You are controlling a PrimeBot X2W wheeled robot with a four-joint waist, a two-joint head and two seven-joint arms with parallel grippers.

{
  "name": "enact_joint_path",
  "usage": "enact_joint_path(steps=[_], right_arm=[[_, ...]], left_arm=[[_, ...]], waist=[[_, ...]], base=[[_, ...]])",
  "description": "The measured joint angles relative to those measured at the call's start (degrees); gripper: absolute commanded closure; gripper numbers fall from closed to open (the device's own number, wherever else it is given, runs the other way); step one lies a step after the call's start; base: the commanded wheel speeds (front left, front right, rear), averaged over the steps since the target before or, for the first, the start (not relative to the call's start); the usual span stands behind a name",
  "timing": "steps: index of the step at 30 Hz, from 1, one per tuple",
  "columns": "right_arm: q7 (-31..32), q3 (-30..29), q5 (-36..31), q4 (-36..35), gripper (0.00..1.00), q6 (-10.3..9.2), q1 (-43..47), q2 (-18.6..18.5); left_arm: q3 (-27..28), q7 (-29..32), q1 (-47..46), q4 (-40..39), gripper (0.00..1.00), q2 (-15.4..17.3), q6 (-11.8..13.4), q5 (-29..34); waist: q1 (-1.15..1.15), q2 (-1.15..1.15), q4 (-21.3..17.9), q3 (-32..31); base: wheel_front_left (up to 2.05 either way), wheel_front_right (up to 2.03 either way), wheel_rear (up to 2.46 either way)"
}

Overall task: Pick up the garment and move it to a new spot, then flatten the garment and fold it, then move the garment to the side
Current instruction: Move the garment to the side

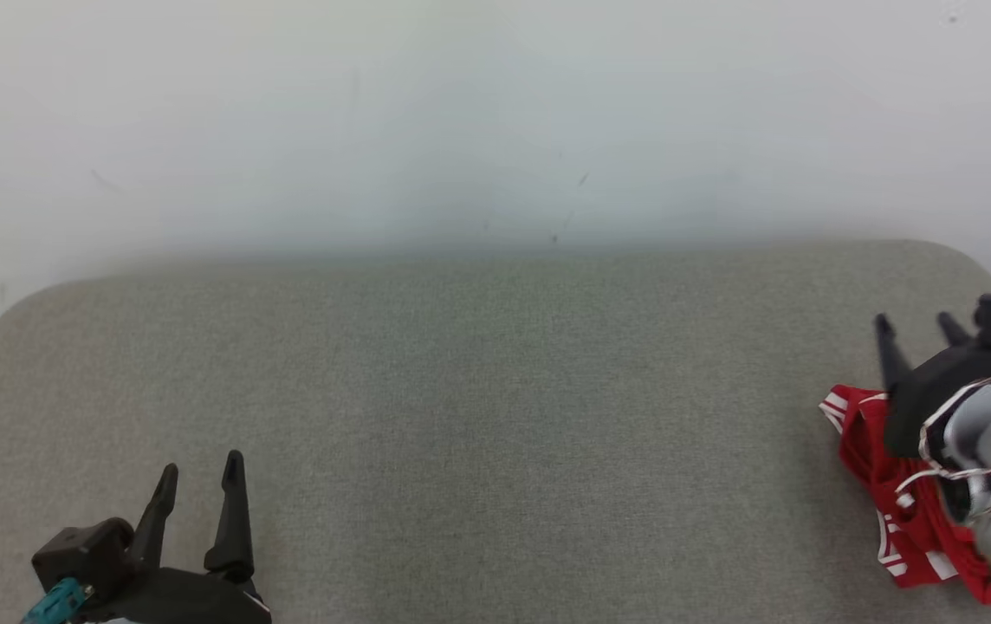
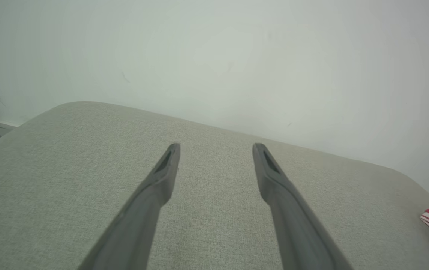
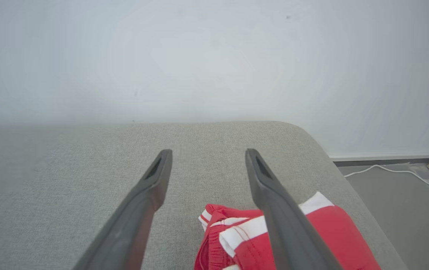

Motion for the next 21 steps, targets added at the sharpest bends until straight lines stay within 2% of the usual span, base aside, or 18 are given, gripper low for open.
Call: enact_joint_path(steps=[5, 9, 13, 14, 21], right_arm=[[-1.7, -0.2, -0.2, -5.5, 0.0, -0.1, 6.1, 2.9], [-1.7, -0.6, -0.3, -9.9, 0.0, -1.26, 10.9, 3.8], [-1.7, -1.9, -1.6, -15.5, 0.0, -2.82, 13.6, 3.4], [-1.7, -3.7, -2.4, -18.9, 0.0, -3.66, 14.7, 2.8], [-1.7, -9.3, -5.5, -29.5, 0.0, -4.64, 20.4, 0.8]], left_arm=[[0.6, -0.5, 1.5, 0.4, 0.0, -0.9, 0.3, -0.5], [1.2, -1.0, 3.8, 0.1, 0.0, -1.0, 0.4, -0.5], [1.9, -1.0, 4.9, -0.3, 0.0, -1.0, 0.4, -0.5], [2.0, -1.3, 4.9, -0.4, 0.0, -1.0, 0.5, -0.5], [2.3, -1.4, 6.3, -1.3, 0.0, -1.1, 0.8, -0.4]], waist=[[0.0, 0.0, -1.5, -2.4], [0.0, 0.0, -2.4, -3.9], [0.0, 0.0, -3.1, -4.8], [0.0, 0.0, -3.2, -5.1], [0.0, 0.0, -3.3, -5.6]], base=[[0.0, 0.0, 0.0], [0.0, 0.0, 0.0], [0.0, 0.0, 0.0], [0.0, 0.0, 0.0], [0.0, 0.0, 0.0]])
